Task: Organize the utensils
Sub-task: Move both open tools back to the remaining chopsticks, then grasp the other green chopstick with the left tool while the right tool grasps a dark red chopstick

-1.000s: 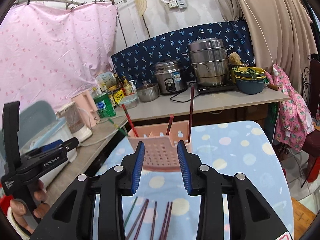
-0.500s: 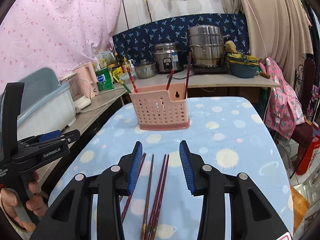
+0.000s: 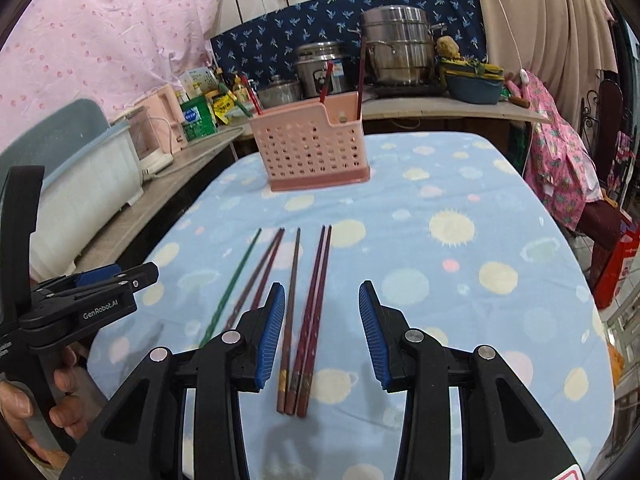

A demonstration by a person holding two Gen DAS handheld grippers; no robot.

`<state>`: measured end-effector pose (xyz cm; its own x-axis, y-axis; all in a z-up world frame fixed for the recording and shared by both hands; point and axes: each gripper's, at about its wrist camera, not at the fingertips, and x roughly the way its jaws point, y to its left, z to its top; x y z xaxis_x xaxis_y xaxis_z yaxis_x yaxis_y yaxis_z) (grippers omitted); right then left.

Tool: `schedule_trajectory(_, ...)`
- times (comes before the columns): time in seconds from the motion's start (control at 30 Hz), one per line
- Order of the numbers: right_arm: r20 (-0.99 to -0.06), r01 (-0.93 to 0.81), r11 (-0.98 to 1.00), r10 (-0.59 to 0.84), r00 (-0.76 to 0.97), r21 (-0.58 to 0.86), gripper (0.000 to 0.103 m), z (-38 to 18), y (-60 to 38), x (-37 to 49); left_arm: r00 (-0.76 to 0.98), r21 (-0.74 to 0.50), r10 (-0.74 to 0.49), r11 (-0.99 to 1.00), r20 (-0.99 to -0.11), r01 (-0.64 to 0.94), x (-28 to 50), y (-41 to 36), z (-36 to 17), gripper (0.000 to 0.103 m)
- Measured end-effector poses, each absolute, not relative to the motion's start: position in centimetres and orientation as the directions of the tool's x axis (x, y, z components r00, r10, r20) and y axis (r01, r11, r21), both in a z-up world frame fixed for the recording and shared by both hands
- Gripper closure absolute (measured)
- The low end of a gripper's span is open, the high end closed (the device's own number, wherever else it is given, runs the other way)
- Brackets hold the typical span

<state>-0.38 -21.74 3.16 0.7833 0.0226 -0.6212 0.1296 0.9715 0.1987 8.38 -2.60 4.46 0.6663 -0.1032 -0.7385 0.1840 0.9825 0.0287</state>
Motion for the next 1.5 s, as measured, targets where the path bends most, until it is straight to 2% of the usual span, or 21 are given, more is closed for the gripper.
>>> schedule_trajectory(0.4, -0.692, 0.132, 0.981, 0.005, 0.722, 0.145, 0.065, -1.7, -19.5, -0.6, 0.591, 0.022, -0.102, 0.980, -0.800, 0.199, 7.5, -1.9, -0.8, 0.047)
schedule_trajectory(0.83, -0.718, 0.132, 0.985, -0.010, 0.696, 0.115, 0.067, -3.5, -18.6, -0.5, 0.567, -0.009, -0.126, 0.979, -0.814, 0.204, 7.2, -1.4, -2.4, 0.046)
schedule_trajectory(1.3, -0.727, 0.128, 0.988, -0.029, 0.686, 0.082, 0.077, -4.2, -18.5, -0.5, 0.553, -0.011, -0.130, 0.977, -0.823, 0.214, 7.5, -1.8, -3.0, 0.046)
schedule_trajectory(1.4, -0.730, 0.131, 0.989, -0.044, 0.682, 0.062, 0.085, -4.5, -18.5, -0.5, 0.550, -0.016, -0.137, 0.976, -0.824, 0.219, 7.4, -2.0, -2.9, 0.045)
schedule_trajectory(1.5, -0.730, 0.136, 0.989, -0.049, 0.682, 0.061, 0.089, -4.5, -18.6, -0.5, 0.544, -0.012, -0.135, 0.974, -0.828, 0.224, 7.3, -2.3, -3.1, 0.045)
